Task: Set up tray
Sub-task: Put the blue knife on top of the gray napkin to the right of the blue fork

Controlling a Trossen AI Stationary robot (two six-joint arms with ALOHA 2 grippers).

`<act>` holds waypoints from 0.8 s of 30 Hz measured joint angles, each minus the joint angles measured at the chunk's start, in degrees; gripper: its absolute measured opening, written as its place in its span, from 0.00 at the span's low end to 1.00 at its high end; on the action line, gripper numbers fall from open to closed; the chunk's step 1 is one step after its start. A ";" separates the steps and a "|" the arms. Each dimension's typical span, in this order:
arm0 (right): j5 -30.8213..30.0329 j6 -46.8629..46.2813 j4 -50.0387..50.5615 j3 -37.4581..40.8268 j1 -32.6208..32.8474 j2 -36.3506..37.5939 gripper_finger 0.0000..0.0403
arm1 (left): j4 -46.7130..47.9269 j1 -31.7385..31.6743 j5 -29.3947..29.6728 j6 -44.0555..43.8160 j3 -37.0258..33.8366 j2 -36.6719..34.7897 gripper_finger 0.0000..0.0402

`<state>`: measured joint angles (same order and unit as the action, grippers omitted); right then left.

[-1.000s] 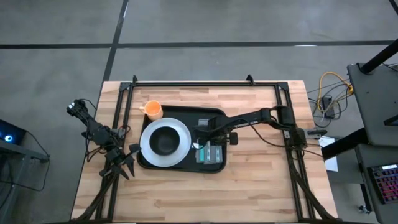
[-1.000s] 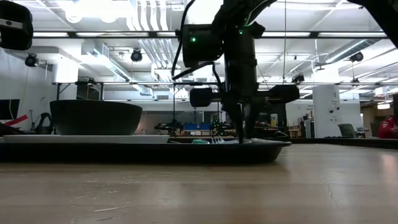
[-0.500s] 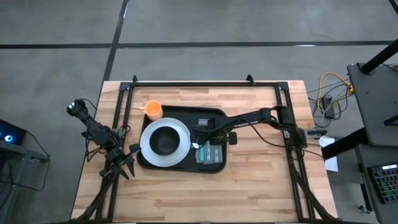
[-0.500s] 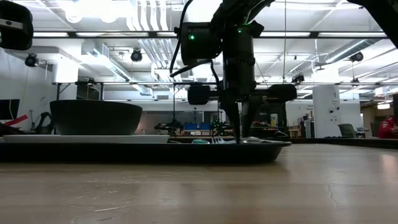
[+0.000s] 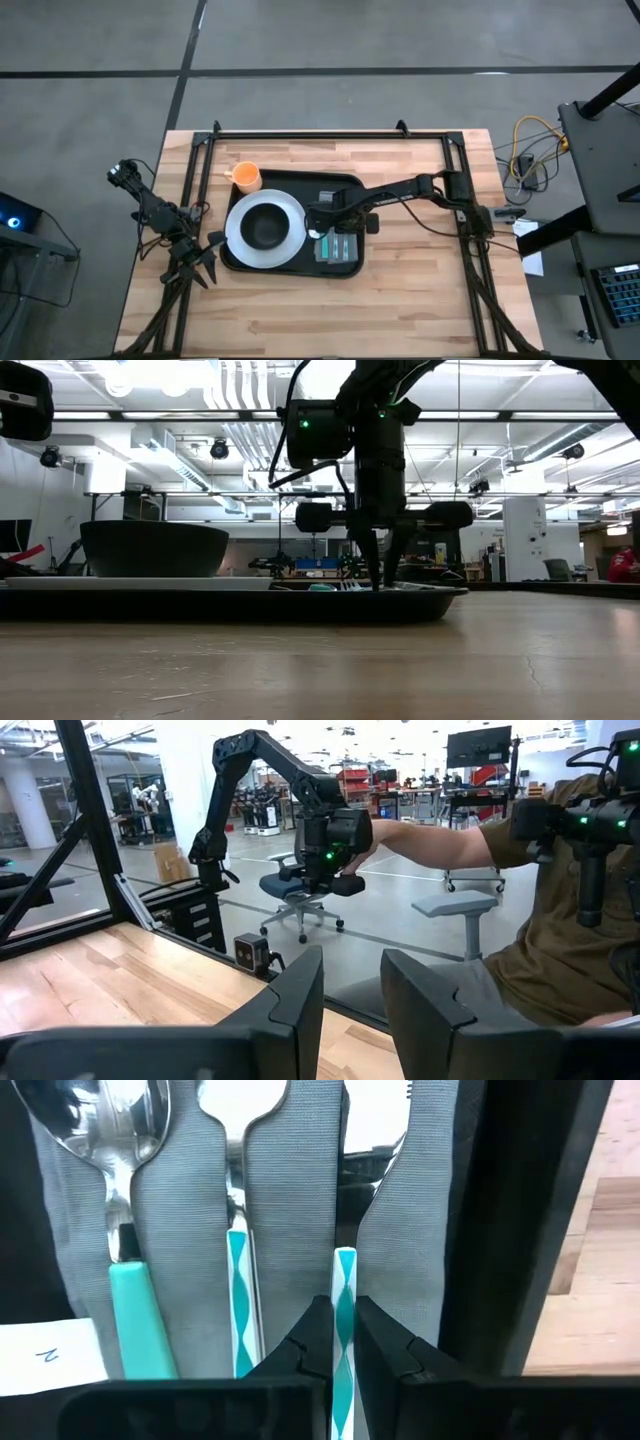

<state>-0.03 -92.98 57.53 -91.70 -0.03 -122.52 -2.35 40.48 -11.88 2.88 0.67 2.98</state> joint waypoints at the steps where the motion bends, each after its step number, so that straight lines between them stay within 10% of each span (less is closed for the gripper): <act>1: 0.00 0.05 0.01 0.02 0.00 0.00 0.03 | 0.00 -0.01 0.00 0.01 0.00 0.00 0.21; 24: -0.09 1.65 0.10 0.09 0.02 -1.20 0.17 | 0.00 0.01 0.00 -0.01 0.00 0.00 0.21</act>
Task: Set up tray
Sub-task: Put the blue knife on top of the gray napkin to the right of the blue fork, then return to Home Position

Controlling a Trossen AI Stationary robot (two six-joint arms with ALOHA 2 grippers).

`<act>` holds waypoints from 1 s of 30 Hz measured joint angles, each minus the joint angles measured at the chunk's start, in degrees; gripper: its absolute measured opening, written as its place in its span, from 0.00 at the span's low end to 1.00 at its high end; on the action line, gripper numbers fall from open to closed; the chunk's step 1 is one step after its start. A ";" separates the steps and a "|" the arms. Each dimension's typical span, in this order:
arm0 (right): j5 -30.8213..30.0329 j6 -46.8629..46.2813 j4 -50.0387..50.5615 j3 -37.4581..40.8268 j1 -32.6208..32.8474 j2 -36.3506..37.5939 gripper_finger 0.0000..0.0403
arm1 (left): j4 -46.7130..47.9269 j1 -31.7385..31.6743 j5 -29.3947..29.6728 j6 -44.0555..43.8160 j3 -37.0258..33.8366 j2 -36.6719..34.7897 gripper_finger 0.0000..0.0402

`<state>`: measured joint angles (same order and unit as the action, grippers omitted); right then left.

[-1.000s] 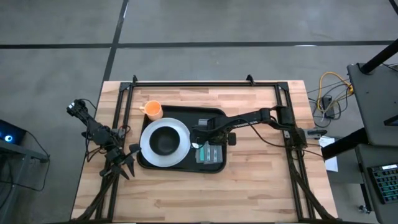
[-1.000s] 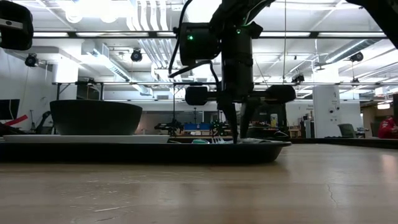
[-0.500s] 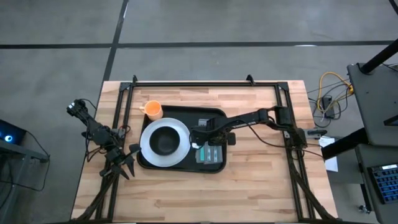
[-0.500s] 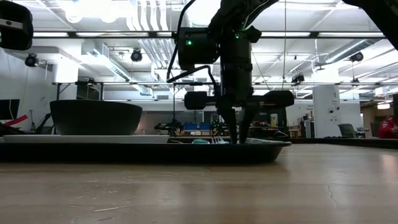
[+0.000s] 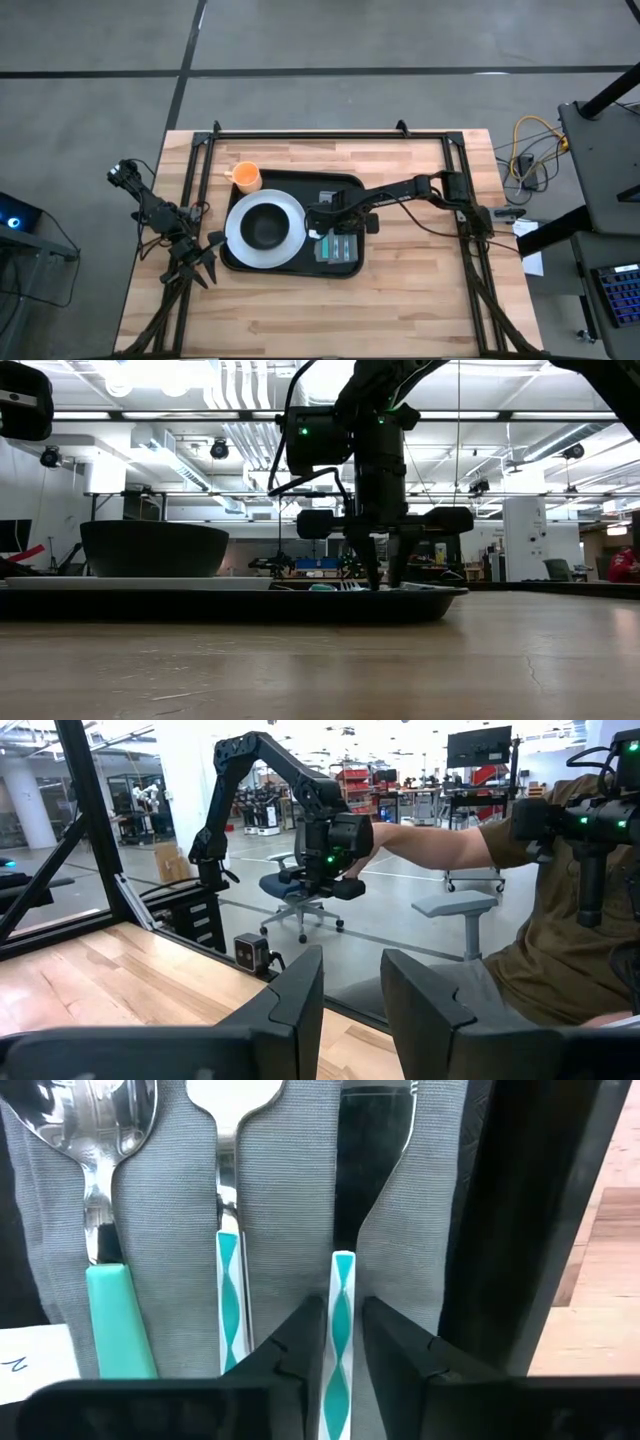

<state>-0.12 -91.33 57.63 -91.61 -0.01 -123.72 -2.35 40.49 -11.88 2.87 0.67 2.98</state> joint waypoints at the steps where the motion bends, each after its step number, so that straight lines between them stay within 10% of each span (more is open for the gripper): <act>1: 0.00 0.02 0.03 0.00 0.00 0.00 0.18 | 0.00 -0.01 0.00 0.02 0.00 0.00 0.21; 30: -3.16 10.73 -0.56 -6.43 0.21 0.02 0.16 | 0.00 -0.02 0.00 0.00 0.00 0.00 0.21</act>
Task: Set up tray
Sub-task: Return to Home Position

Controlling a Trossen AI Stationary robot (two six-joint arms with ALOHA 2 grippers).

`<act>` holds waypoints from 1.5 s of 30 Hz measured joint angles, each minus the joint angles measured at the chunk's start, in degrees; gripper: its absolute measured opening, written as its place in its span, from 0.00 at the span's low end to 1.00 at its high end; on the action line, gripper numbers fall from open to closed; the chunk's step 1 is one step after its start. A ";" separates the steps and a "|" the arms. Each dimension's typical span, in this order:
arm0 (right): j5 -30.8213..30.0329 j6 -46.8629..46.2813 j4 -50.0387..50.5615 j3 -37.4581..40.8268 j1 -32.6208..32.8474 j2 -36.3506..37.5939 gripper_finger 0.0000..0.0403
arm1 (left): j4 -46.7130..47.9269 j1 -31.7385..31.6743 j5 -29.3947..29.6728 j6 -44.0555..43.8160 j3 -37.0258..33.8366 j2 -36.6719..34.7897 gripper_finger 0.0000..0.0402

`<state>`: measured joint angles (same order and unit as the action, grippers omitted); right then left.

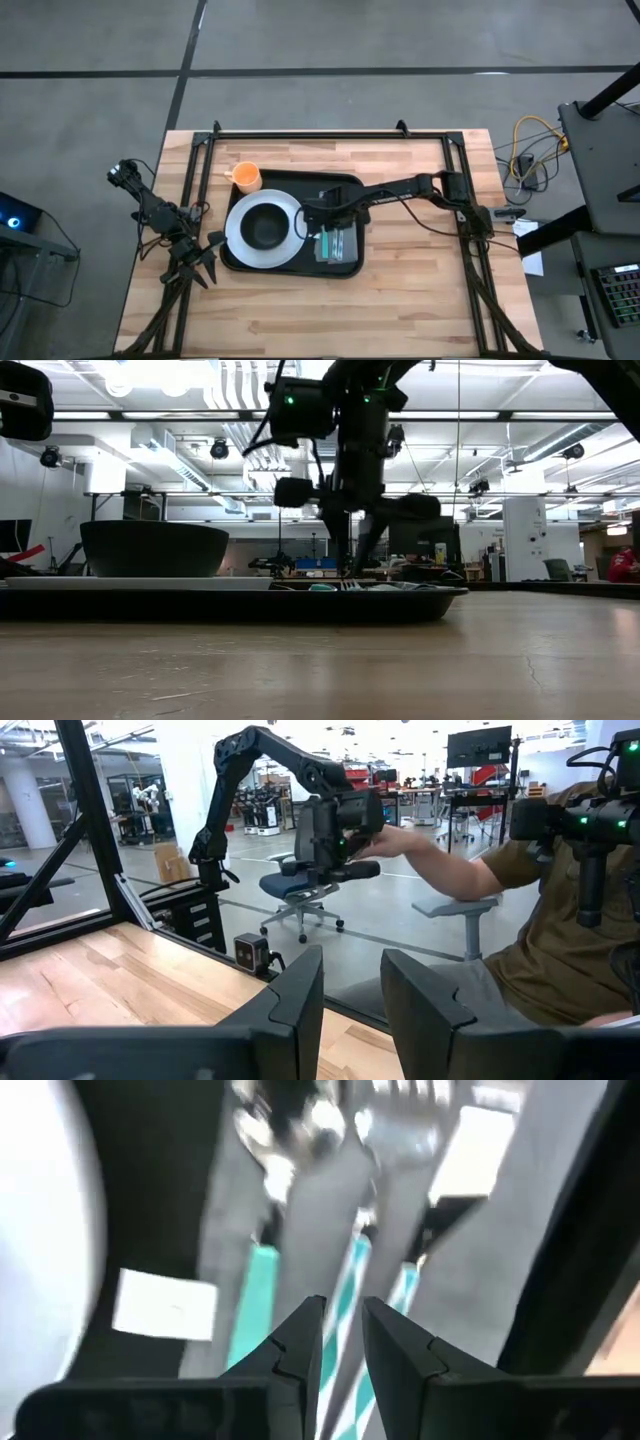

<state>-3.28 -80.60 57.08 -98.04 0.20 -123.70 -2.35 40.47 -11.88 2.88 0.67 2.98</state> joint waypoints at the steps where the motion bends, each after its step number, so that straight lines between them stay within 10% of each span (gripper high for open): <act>1: -1.94 1.05 -0.12 -0.41 0.15 0.00 0.16 | 0.00 0.01 0.00 0.01 -0.01 0.00 0.21; 15: -5.94 2.71 1.68 -2.73 0.04 0.36 0.20 | 0.00 0.00 0.00 0.00 0.00 0.00 0.21; 23: -21.40 20.69 0.60 -2.88 0.74 0.75 0.21 | 0.00 0.01 0.00 0.00 0.00 -0.02 0.21; 45: -27.70 51.92 -7.36 -1.61 4.12 0.74 0.18 | 0.00 0.00 0.00 0.02 0.00 -0.01 0.21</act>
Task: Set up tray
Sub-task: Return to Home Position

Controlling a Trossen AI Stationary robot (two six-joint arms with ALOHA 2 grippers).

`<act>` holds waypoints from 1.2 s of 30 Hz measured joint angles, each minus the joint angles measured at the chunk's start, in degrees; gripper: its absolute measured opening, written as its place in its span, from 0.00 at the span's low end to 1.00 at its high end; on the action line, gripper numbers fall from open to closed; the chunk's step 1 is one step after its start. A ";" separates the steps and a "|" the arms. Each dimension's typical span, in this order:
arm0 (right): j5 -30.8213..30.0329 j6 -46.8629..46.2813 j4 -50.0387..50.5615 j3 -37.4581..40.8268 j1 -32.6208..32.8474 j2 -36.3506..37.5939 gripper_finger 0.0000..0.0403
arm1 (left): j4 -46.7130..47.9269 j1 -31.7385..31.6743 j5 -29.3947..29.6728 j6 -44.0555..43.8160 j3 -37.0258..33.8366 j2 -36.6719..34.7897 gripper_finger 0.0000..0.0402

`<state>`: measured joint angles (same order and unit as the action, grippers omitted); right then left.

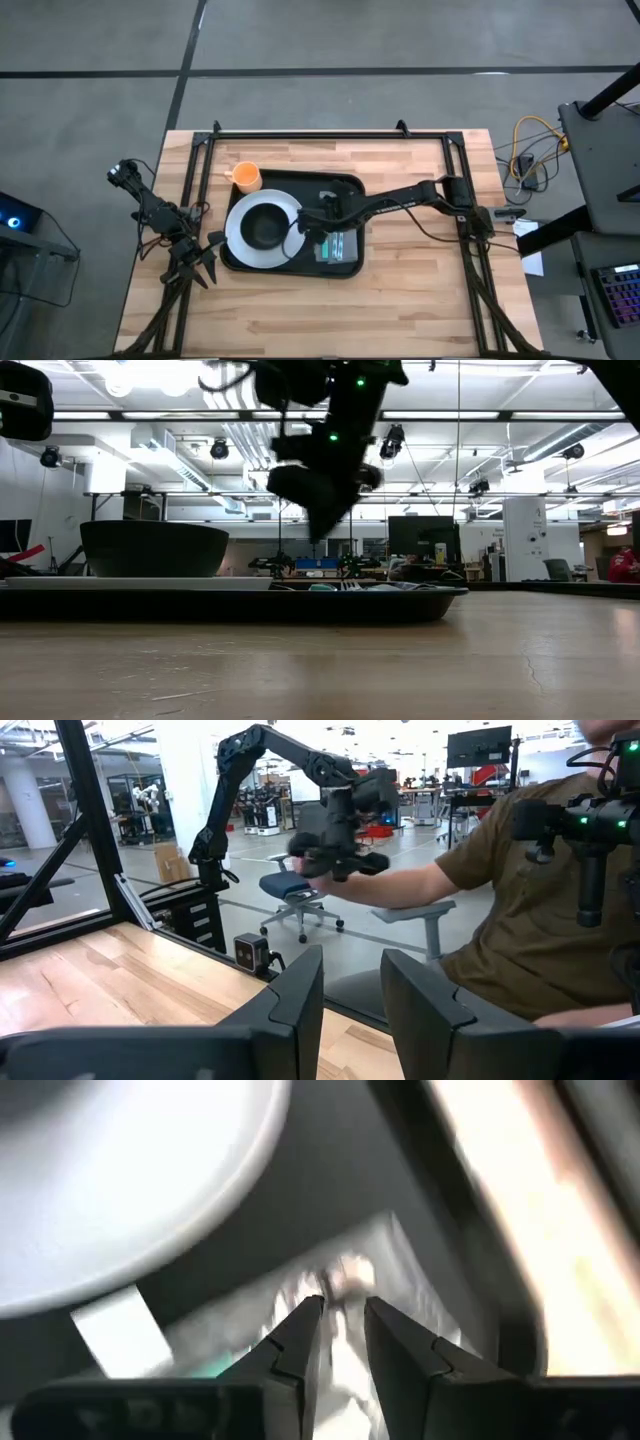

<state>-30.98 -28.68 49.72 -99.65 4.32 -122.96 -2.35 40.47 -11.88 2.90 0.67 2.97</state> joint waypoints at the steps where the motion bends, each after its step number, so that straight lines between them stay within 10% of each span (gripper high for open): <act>1: -0.37 4.62 -4.19 0.68 0.35 0.13 0.18 | 0.00 0.00 0.00 -0.01 0.00 0.01 0.21; 7: 33.42 37.32 -31.27 9.85 -0.22 5.75 0.20 | 0.00 0.01 0.00 0.00 -0.01 -0.01 0.21; 14: 42.44 35.80 -61.49 28.57 -7.92 20.00 0.18 | 0.00 0.00 0.00 0.00 0.00 0.01 0.21; 19: 38.21 31.39 -77.89 44.55 -8.44 29.78 0.16 | 0.01 0.02 0.00 0.00 -0.01 0.01 0.21; 36: 30.63 29.73 -76.51 73.18 -8.16 59.73 0.16 | 0.00 0.01 0.00 -0.01 -0.01 0.01 0.21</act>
<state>-0.35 1.05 -26.79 -26.46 -3.83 -63.23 -2.35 40.48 -11.88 2.89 0.66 2.98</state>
